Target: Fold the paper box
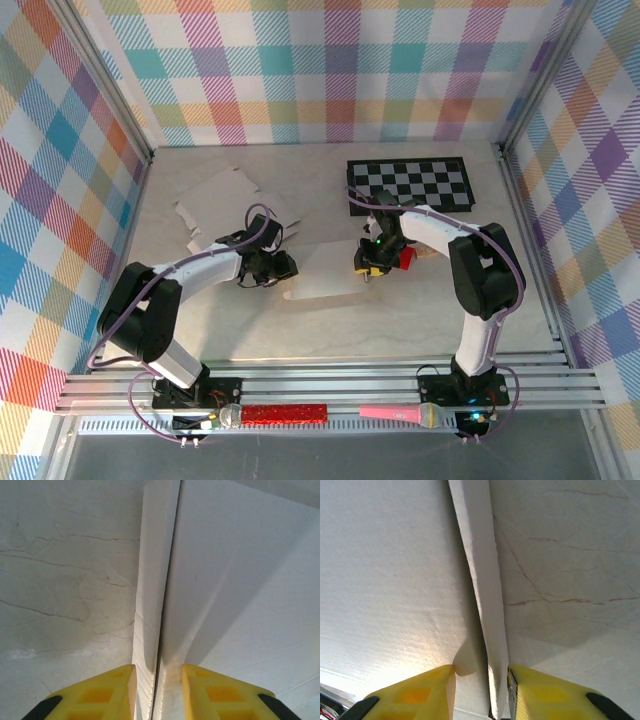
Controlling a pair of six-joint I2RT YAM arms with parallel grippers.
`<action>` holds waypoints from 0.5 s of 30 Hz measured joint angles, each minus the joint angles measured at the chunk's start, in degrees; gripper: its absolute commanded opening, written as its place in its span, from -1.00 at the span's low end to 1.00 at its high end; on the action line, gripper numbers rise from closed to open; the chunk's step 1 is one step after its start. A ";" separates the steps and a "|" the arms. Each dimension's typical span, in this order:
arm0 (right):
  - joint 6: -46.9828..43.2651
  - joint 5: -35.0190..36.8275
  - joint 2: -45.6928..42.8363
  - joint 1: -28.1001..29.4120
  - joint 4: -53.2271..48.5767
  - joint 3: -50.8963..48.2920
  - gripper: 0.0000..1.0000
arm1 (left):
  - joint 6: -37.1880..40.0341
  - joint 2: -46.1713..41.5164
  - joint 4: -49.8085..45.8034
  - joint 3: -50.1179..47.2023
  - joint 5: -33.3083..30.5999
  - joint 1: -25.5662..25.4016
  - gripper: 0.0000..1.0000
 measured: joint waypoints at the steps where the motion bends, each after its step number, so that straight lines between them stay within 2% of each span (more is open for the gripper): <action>1: 0.00 0.00 0.02 0.00 0.00 0.00 -0.33 | 0.22 0.02 0.11 0.00 0.00 0.00 -0.50; 9: -0.02 -0.61 0.09 -0.02 0.09 0.26 -0.24 | 0.81 0.70 1.25 -0.22 0.46 0.00 -0.54; 15: -0.28 -3.21 0.09 -0.87 1.03 0.26 -0.05 | 1.60 0.70 1.29 -0.24 0.48 0.00 -0.60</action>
